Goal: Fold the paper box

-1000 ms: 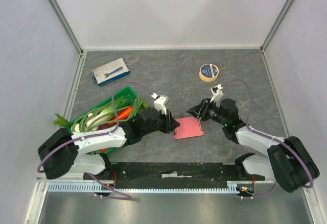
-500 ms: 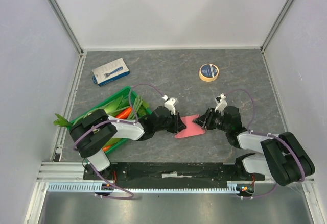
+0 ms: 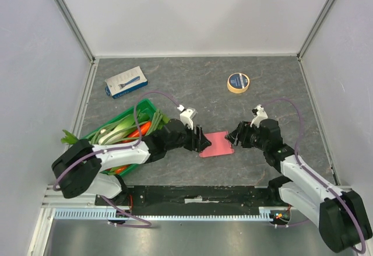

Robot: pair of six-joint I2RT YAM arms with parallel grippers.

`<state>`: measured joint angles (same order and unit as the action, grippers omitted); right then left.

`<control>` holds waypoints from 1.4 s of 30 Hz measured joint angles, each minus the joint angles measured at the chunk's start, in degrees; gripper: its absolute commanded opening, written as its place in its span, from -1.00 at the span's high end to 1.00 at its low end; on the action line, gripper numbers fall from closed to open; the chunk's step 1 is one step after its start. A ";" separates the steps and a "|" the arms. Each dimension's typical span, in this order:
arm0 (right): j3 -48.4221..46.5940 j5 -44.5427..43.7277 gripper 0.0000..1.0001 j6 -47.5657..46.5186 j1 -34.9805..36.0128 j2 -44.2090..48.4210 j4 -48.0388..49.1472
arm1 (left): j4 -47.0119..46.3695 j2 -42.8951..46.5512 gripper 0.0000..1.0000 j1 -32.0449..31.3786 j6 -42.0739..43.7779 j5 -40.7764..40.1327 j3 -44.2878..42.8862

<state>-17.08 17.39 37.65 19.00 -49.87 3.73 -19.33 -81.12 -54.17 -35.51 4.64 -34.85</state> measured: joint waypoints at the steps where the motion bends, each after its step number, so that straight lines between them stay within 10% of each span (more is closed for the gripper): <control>1: -0.17 -0.24 -0.48 -0.17 0.00 -0.96 -0.94 | 0.68 1.40 -0.34 0.09 0.13 -0.04 0.00; 12: -2.71 -4.24 -0.50 -5.42 3.06 -6.03 -10.29 | 7.28 4.68 -0.24 0.83 0.28 -2.29 2.56; 23: -23.32 -28.30 -0.51 -11.85 34.51 -6.86 -24.44 | 15.43 37.86 -0.26 0.85 0.28 -11.32 10.40; 30: -36.11 -43.25 -0.51 -31.91 54.01 -17.51 -27.17 | 28.85 54.10 -0.39 0.85 1.22 -18.38 7.96; 42: -23.71 -55.63 -0.32 -51.76 62.34 -25.38 -29.94 | 33.90 60.59 -0.40 0.85 1.46 -18.88 6.99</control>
<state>-40.80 -38.24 -14.11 81.34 -75.24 -26.22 14.57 -20.53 -53.32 -34.04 -14.24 -27.86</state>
